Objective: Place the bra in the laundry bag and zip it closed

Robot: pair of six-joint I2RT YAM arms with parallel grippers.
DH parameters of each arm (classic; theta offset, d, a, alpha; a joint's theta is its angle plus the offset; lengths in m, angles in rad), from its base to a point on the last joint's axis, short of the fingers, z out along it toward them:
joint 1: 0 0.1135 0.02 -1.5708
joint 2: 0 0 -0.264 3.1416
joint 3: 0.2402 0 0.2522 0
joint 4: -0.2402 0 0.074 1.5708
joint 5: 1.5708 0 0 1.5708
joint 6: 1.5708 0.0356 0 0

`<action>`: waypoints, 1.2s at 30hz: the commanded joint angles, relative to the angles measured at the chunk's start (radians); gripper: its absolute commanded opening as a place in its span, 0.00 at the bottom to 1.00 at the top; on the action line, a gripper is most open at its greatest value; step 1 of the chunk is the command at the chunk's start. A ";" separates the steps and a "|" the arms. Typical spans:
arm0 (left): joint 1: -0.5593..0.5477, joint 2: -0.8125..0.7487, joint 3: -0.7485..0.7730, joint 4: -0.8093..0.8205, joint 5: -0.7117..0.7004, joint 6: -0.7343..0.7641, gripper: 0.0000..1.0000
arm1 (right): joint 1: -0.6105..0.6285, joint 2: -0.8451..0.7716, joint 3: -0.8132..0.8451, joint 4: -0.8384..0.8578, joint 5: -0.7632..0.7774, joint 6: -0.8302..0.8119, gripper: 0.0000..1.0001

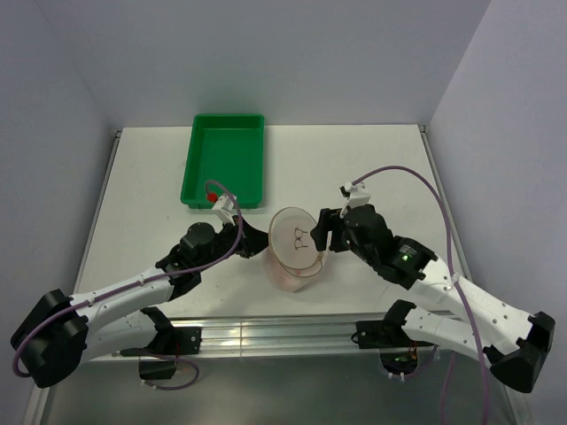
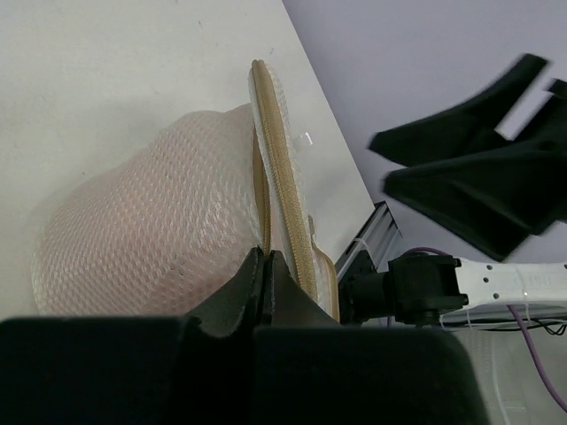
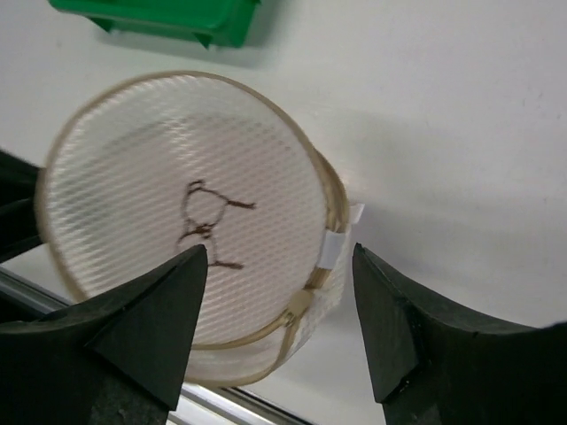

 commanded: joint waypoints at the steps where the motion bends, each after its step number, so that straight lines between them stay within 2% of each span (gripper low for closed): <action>1: 0.006 -0.005 0.026 0.043 0.025 0.045 0.00 | -0.121 0.013 -0.059 0.183 -0.213 -0.050 0.74; 3: 0.014 0.002 0.032 0.044 0.034 0.051 0.00 | -0.220 0.016 -0.095 0.252 -0.322 -0.042 0.77; 7: 0.026 0.009 0.040 0.047 0.067 0.050 0.00 | -0.307 0.009 -0.158 0.306 -0.411 0.007 0.80; 9: 0.030 0.009 0.040 0.047 0.070 0.050 0.00 | -0.315 0.013 -0.191 0.321 -0.413 0.033 0.80; 14: 0.040 0.011 0.042 0.060 0.087 0.041 0.00 | -0.362 0.013 -0.281 0.454 -0.542 0.099 0.77; 24: 0.070 0.021 0.061 0.063 0.128 0.042 0.00 | -0.436 0.027 -0.352 0.548 -0.664 0.122 0.74; 29: 0.083 0.040 0.084 0.055 0.155 0.051 0.00 | -0.444 0.039 -0.366 0.550 -0.642 0.124 0.72; 36: 0.119 0.072 0.104 0.070 0.208 0.042 0.00 | -0.447 0.040 -0.378 0.576 -0.672 0.153 0.55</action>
